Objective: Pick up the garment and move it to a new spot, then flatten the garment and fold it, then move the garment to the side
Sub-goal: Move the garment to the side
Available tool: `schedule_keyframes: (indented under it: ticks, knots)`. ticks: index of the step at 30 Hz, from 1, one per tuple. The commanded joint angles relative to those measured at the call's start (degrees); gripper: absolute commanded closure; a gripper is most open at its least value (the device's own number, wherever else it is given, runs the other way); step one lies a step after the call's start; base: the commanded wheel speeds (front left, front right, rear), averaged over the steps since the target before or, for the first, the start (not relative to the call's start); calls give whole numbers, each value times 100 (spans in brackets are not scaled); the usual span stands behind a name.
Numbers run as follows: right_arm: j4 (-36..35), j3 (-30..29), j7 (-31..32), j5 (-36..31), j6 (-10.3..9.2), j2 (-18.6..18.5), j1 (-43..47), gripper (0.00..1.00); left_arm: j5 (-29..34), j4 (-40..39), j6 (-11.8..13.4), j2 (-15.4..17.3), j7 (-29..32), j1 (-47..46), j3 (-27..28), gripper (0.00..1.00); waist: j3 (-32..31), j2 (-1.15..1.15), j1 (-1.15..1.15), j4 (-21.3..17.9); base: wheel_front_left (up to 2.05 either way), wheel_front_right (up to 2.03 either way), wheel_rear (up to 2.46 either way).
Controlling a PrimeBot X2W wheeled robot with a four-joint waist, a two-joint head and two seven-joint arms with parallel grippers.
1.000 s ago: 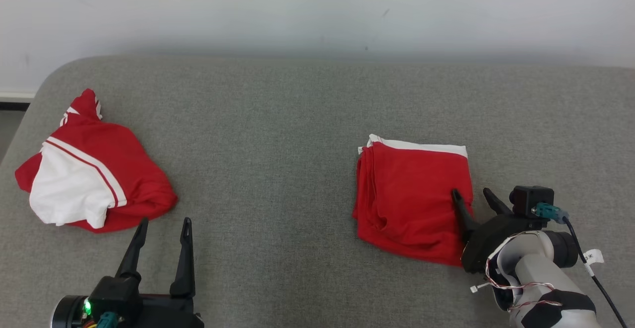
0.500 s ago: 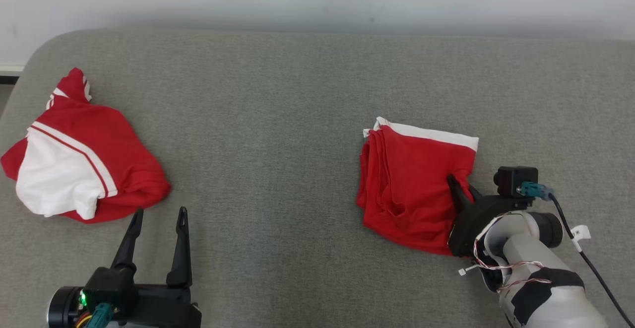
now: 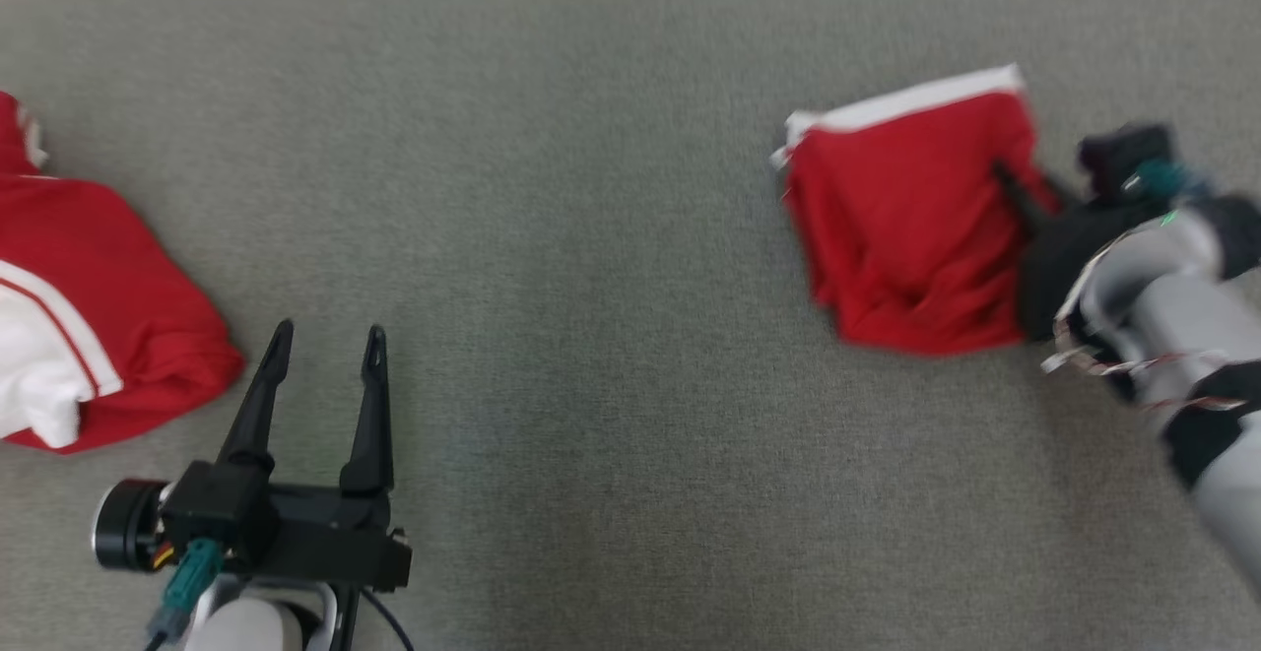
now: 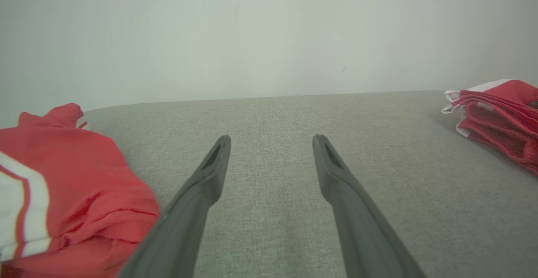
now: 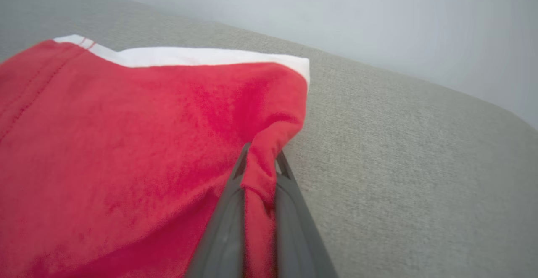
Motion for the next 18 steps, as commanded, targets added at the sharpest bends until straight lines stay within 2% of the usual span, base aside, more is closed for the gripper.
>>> schedule_keyframes:
  ticks: [1, 3, 10, 18]
  knots:
    - [-65, 70, 52, 62, -18, -207, -133, 100, -27, -39, 8, 37, -18, -133, -43, 0, 479, -1, -1, -259, 0, 0, 0]
    - [-270, 237, 182, 134, -17, -724, -448, 100, -44, -120, 9, 113, -18, -326, -137, 0, 822, -1, -1, -352, 0, 0, 0]
    - [-734, 364, 377, 275, -17, -1799, -992, 100, 25, -411, 9, 383, -18, -692, -345, 0, 1477, -1, -1, -641, 0, 0, 0]
    - [-1162, 275, 593, 173, -17, -2466, -1539, 100, 133, -1041, 9, 676, -18, -817, -413, 0, 1973, -1, -1, -1057, 0, 0, 0]
